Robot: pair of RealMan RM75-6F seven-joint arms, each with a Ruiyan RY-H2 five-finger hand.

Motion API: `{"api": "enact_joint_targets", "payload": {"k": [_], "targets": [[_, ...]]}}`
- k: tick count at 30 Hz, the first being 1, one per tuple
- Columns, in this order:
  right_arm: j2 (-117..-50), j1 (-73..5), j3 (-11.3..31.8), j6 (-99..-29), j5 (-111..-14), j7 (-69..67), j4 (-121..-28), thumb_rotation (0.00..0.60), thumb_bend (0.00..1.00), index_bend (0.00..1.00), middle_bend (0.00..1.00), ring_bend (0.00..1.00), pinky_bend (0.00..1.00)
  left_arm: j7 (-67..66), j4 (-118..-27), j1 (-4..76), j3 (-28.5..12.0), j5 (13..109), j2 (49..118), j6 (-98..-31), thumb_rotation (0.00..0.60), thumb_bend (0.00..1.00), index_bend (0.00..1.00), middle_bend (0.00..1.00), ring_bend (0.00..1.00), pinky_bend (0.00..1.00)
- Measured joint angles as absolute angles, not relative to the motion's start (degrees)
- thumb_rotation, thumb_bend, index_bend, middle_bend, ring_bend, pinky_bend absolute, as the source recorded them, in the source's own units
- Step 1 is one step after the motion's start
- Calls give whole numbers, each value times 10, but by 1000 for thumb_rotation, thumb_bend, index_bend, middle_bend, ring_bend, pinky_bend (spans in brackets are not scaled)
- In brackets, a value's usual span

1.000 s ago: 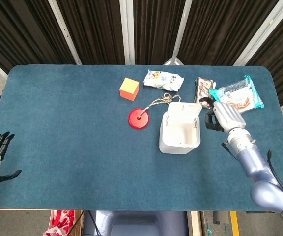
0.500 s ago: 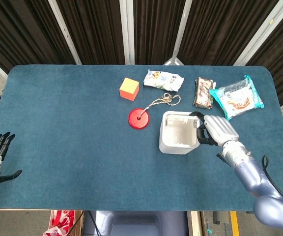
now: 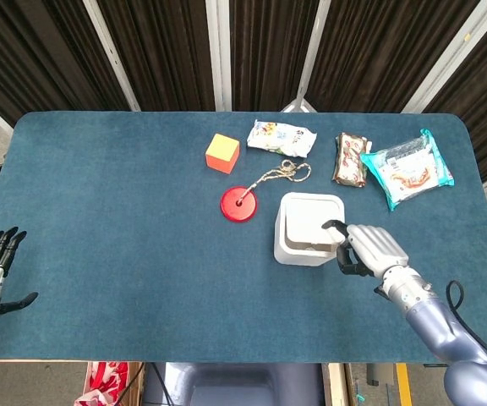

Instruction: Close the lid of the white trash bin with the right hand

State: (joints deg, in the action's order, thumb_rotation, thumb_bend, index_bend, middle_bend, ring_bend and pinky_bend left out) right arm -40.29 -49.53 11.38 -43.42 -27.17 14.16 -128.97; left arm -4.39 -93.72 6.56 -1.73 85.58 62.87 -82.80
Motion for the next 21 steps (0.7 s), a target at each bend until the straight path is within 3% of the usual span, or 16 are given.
{"api": "enact_joint_targets", "payload": {"k": [21], "targets": [[-454, -505, 62, -474, -279, 164, -1289, 600, 746, 221, 777, 829, 757, -47, -936, 66, -17, 856, 629, -828, 600, 0, 0, 0, 0, 0]]}}
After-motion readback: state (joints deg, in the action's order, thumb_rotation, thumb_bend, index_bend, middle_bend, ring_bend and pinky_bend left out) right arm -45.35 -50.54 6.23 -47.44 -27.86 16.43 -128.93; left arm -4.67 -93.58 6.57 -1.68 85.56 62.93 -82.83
